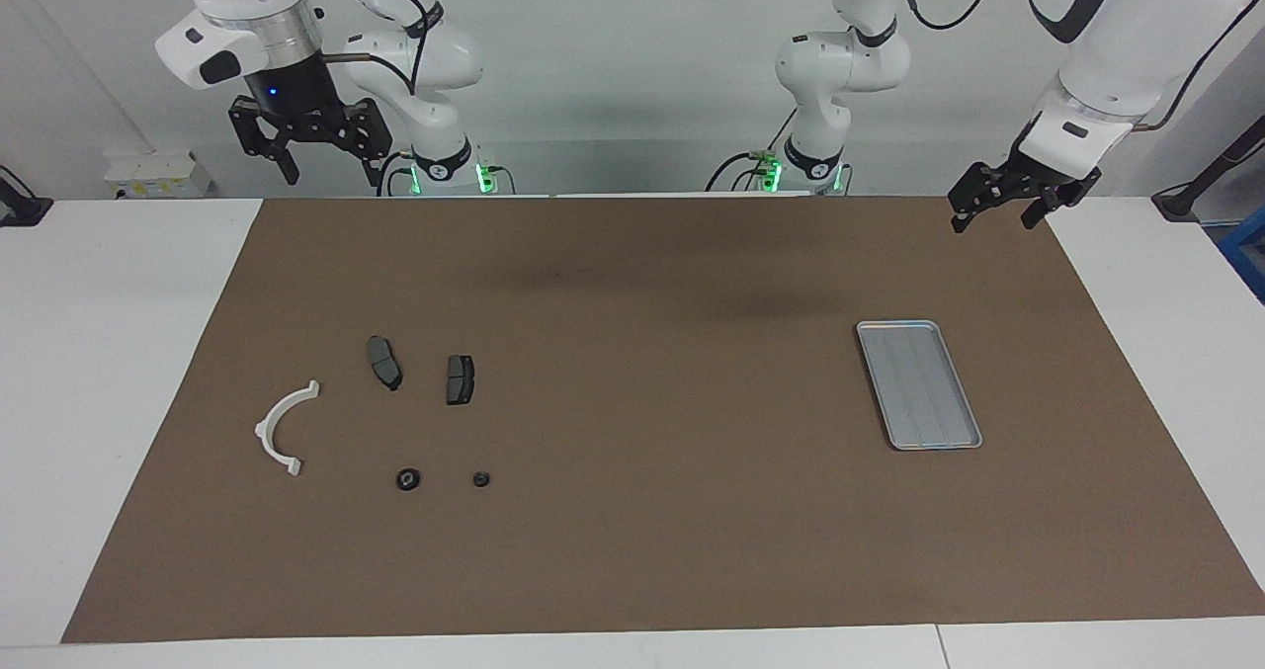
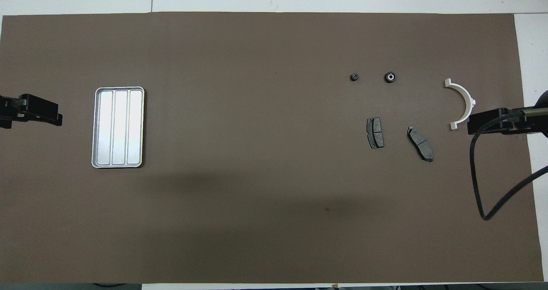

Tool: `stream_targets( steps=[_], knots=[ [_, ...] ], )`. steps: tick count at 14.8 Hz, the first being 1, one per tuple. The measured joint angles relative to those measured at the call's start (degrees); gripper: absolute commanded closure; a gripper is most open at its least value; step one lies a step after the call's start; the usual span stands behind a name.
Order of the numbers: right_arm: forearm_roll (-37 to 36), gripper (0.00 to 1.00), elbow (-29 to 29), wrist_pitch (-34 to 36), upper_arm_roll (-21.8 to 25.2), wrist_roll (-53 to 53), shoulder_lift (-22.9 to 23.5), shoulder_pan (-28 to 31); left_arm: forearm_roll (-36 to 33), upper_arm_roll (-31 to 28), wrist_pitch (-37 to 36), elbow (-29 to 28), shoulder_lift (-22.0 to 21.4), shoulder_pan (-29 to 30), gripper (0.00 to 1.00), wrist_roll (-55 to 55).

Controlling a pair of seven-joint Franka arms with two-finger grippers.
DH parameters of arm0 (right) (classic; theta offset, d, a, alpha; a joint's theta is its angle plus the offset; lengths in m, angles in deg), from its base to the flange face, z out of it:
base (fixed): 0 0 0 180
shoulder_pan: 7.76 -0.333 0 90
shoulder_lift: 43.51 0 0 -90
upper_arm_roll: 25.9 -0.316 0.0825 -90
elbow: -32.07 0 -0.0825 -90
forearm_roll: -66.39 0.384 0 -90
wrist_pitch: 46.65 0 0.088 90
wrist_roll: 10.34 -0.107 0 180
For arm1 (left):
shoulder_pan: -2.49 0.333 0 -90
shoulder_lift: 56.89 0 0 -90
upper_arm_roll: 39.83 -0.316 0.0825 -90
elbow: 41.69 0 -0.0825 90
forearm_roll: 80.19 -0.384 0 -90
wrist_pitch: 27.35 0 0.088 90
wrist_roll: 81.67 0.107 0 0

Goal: Pick bearing gear from pile to tray

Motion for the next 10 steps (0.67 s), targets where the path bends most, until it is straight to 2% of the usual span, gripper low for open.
stream_targets(
  steps=[10],
  knots=[
    [2.1, 0.0, 0.1, 0.0, -0.5, 0.0, -0.4, -0.3, 0.0, 0.0, 0.0, 0.0, 0.0, 0.0, 0.0, 0.0]
  ],
)
